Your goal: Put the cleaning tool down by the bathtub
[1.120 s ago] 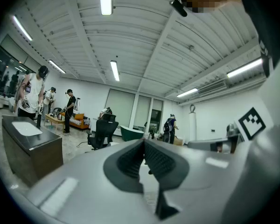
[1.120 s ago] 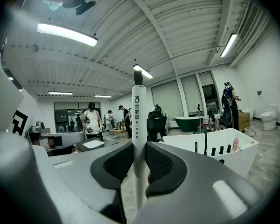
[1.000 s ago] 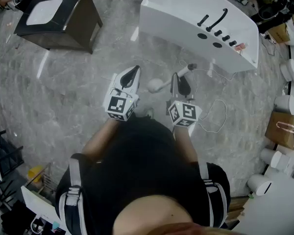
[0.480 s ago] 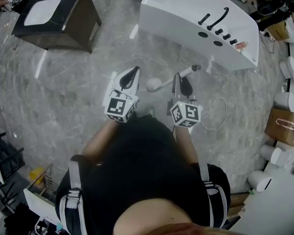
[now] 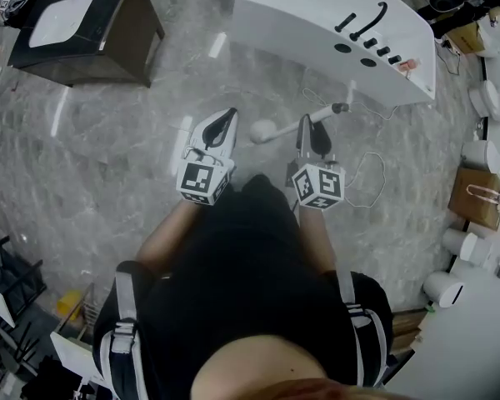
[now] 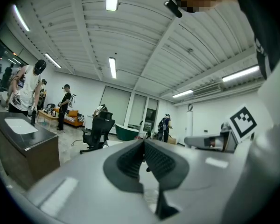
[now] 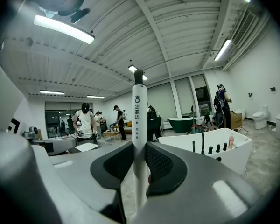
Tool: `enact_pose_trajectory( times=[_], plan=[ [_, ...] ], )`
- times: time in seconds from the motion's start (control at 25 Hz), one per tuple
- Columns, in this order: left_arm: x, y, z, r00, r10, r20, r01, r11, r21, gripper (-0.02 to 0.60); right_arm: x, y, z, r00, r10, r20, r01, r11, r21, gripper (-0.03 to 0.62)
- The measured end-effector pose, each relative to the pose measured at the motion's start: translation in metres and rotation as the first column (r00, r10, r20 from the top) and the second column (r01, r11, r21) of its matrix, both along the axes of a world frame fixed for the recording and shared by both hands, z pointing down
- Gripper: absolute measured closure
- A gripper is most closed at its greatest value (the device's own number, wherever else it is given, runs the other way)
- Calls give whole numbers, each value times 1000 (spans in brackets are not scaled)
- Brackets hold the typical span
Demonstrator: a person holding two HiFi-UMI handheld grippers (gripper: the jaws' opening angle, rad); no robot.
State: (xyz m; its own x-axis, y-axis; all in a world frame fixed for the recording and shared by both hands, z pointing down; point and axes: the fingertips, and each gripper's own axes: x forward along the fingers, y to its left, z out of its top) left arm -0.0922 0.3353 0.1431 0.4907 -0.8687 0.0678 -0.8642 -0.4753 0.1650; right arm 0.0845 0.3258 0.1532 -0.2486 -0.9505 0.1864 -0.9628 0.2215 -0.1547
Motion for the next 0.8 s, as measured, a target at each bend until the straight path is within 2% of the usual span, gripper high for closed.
enact_pose_trajectory(
  times=[0.36, 0.8],
  plan=[
    [-8, -17, 12, 1000, 13, -7, -13, 999, -30, 571, -7, -15, 5, 1000, 18, -13, -18, 1000, -12, 510],
    [35, -78, 22, 1000, 18, 10, -18, 999, -46, 571, 27, -74, 23, 1000, 9, 1, -9, 999, -34, 510]
  ],
)
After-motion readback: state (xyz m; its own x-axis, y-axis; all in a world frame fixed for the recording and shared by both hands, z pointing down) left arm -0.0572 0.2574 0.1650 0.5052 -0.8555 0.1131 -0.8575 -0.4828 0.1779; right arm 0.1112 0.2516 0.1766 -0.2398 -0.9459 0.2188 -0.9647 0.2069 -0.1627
